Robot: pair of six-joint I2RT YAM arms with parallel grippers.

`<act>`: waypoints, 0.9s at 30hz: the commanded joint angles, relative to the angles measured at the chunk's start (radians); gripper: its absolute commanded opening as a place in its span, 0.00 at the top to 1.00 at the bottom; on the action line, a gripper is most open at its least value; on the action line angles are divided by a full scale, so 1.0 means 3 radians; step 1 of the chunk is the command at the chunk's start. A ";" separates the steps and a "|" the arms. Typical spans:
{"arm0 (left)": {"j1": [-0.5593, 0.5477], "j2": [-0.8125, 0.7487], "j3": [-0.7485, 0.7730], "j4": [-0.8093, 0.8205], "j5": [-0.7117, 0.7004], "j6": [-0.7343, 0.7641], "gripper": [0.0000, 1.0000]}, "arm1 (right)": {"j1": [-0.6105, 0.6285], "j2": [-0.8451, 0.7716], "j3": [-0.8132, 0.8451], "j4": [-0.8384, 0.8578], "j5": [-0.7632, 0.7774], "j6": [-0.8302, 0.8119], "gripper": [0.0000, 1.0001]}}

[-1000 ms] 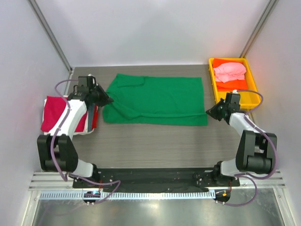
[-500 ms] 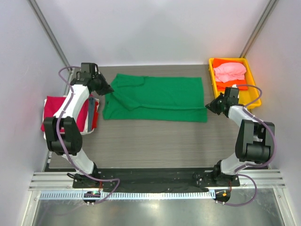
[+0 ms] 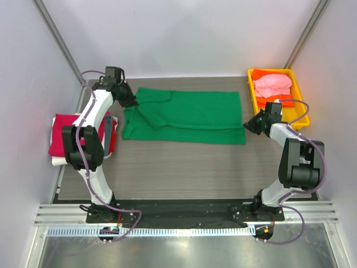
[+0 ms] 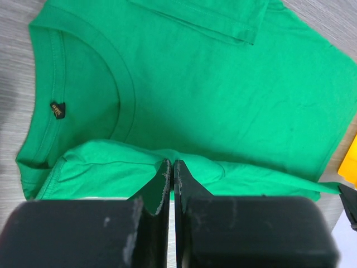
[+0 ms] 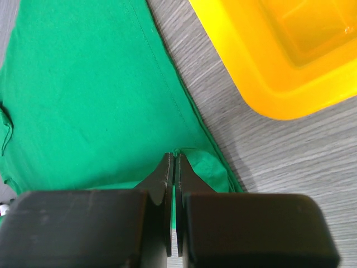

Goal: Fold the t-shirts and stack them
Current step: Fold the tshirt

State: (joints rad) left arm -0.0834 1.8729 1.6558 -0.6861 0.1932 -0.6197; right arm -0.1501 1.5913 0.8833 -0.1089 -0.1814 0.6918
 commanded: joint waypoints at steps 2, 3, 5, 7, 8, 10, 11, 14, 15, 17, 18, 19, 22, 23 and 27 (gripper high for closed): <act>-0.0019 0.0128 0.0243 -0.0131 -0.0087 0.0092 1.00 | 0.0015 0.0049 0.0164 0.0102 0.0083 0.0031 0.99; -0.0019 0.0159 0.0299 -0.0152 -0.0092 0.0097 1.00 | 0.0015 0.0059 0.0175 0.0102 0.0088 0.0031 0.99; -0.0019 0.0235 0.0391 -0.0193 -0.0122 0.0097 1.00 | 0.0015 0.0095 0.0195 0.0107 0.0073 0.0036 0.99; -0.0019 0.0292 0.0448 -0.0208 -0.0128 0.0087 1.00 | 0.0020 0.0121 0.0226 0.0102 0.0073 0.0041 0.99; -0.0019 0.0332 0.0529 -0.0218 -0.0133 0.0092 1.00 | 0.0020 0.0161 0.0266 0.0102 0.0073 0.0036 0.99; -0.0019 0.0455 0.0642 -0.0254 -0.0102 0.0082 1.00 | 0.0025 0.0197 0.0328 0.0107 0.0058 0.0046 0.99; -0.0019 0.0501 0.0764 -0.0280 -0.0107 0.0077 1.00 | 0.0025 0.0223 0.0338 0.0102 0.0063 0.0051 0.99; -0.0029 0.0685 0.1024 -0.0387 -0.0097 0.0082 0.99 | 0.0045 0.0254 0.0389 0.0102 0.0063 0.0067 0.97; -0.0024 0.0736 0.1086 -0.0423 -0.0087 0.0087 0.79 | 0.0045 0.0269 0.0400 0.0107 0.0063 0.0067 0.71; -0.0029 0.0844 0.1265 -0.0657 -0.0076 0.0102 0.16 | 0.0050 0.0239 0.0369 0.0107 0.0103 0.0056 0.48; -0.0034 0.0824 0.1246 -0.0668 -0.0087 0.0122 0.02 | 0.0050 0.0173 0.0344 0.0107 0.0124 0.0061 0.42; -0.0044 0.0682 0.1185 -0.0577 -0.0092 0.0143 0.00 | 0.0050 0.0121 0.0308 0.0117 0.0144 0.0061 0.42; -0.0095 0.0365 0.0807 -0.0363 -0.0189 0.0148 0.00 | 0.0061 -0.0231 -0.0089 0.0225 0.0150 0.0097 0.41; -0.0121 0.0156 0.0608 -0.0321 -0.0194 0.0143 0.00 | 0.0071 -0.0348 -0.0213 0.0311 0.0170 0.0112 0.42; -0.0233 -0.0504 -0.0148 0.0026 -0.0312 0.0026 0.04 | 0.0086 -0.0983 -0.0857 0.0542 0.0343 0.0327 0.46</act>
State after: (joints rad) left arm -0.1238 1.9167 1.7199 -0.7708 0.1261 -0.5968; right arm -0.1314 1.4174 0.7116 -0.0418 -0.1356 0.7353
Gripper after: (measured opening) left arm 0.973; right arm 0.552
